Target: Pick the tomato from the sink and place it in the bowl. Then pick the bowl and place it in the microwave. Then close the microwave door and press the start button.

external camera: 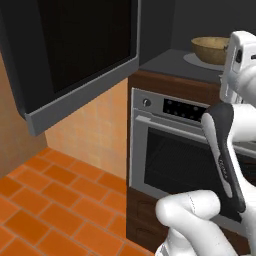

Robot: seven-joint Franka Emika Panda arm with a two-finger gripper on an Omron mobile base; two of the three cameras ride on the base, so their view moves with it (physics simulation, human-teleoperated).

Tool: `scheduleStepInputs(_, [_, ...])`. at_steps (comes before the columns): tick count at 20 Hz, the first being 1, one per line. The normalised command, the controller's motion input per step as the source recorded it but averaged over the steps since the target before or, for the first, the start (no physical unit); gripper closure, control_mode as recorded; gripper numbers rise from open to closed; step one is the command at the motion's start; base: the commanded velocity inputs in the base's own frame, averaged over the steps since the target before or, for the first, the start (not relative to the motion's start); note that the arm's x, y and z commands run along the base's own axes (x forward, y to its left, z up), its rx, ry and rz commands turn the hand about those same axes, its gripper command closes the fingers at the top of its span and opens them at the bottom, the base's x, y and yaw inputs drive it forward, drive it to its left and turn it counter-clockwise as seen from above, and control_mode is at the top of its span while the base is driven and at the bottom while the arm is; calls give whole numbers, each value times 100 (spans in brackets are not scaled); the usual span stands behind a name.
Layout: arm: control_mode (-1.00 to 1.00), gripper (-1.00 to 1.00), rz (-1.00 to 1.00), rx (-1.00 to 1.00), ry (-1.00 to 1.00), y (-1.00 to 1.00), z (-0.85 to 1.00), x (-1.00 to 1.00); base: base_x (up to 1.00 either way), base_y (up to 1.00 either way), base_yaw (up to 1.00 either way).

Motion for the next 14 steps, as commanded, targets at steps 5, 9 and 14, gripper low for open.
scheduleStepInputs(5, [-100, -100, -15, 0, 18, 71, 1, -77, 0, 0, 0])
scheduleStepInputs(9, [-100, -100, -10, 0, 29, 69, 1, -75, 0, 0, 0])
scheduleStepInputs(14, [-100, -100, -7, 0, 12, 75, -1, -69, 0, 0, 0])
